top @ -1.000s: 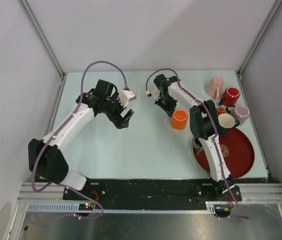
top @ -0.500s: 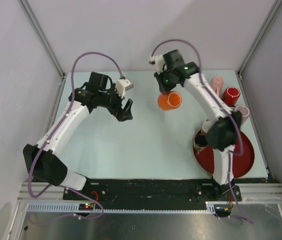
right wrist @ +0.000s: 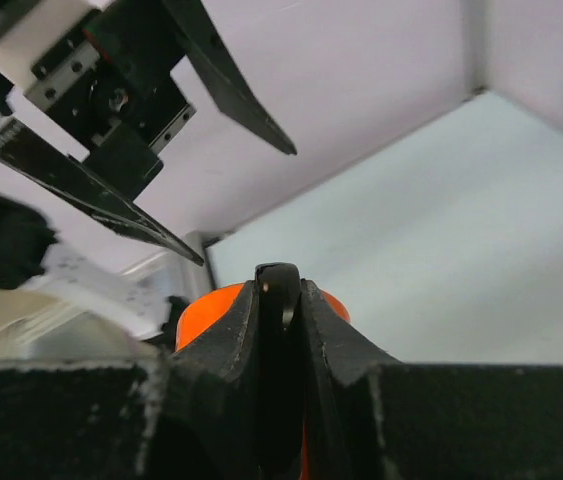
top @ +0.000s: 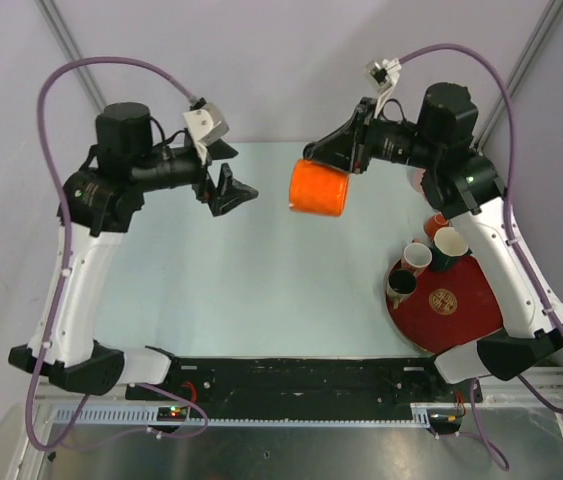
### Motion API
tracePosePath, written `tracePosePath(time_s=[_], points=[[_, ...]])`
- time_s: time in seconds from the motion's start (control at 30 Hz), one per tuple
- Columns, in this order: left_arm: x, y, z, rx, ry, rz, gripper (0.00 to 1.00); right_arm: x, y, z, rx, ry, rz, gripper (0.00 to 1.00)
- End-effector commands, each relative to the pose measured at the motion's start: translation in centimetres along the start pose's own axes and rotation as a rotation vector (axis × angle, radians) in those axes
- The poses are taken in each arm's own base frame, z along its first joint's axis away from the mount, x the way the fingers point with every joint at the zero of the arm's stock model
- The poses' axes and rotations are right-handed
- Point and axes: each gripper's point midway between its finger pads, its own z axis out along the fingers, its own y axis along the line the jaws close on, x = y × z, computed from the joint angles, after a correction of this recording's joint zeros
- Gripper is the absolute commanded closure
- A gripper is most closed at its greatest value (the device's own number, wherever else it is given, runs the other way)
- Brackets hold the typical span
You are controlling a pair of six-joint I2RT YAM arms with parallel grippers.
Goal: Turn the mug right side up
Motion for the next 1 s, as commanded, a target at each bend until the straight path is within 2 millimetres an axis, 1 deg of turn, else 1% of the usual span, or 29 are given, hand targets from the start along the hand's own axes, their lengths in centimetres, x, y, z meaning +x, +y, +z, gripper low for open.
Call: tracePosePath(time_s=[0.0,0.1,0.2,0.27,0.33,0.47,0.53,0.63,0.77,0.87,0.93,0.97], points=[[-5.2,-5.7,-3.7,0.185,-0.162,0.092,0.01,-3.0,7.4,-1.2,-0.290,-0.110,0.008,1.00],[-6.2,-8.3,-4.4,0.229,-0.183,0.068,0.00,-4.2,10.7,-2.4,-0.368,-0.163,-0.026,1.00],[-6.4,-10.6,-4.5,0.291,-0.190,0.069,0.00,-4.7,13.0,-3.0,-0.428,-0.177,-0.039,1.00],[-6.9,-10.9,-4.8,0.293,-0.205,0.090,0.01,-5.0,14.4,-3.3,-0.474,-0.185,-0.050,1.00],[-7.5,-10.7,-5.1,0.273,-0.221,0.117,0.02,-5.0,15.4,-3.5,-0.504,-0.180,-0.058,1.00],[-8.0,-10.7,-5.5,0.258,-0.239,0.164,0.06,-4.6,16.8,-3.4,-0.552,-0.165,-0.061,1.00],[-8.2,-10.6,-5.5,0.253,-0.244,0.176,0.08,-4.3,17.2,-3.1,-0.555,-0.154,-0.054,1.00],[-8.2,-10.6,-4.9,0.243,-0.234,0.181,0.11,-4.3,17.6,-2.7,-0.561,-0.154,-0.051,1.00],[-7.6,-11.9,-4.0,0.290,-0.215,0.171,0.15,-4.4,18.1,-1.9,-0.578,-0.148,-0.041,1.00],[-7.0,-12.0,-3.1,0.294,-0.192,0.146,0.22,-4.3,18.7,-1.5,-0.606,-0.138,-0.039,1.00],[-6.9,-11.7,-2.7,0.283,-0.180,0.126,0.32,-4.1,19.2,-1.4,-0.625,-0.131,-0.035,1.00],[-6.8,-11.7,-2.7,0.283,-0.178,0.121,0.38,-4.0,19.2,-1.2,-0.628,-0.125,-0.029,1.00]])
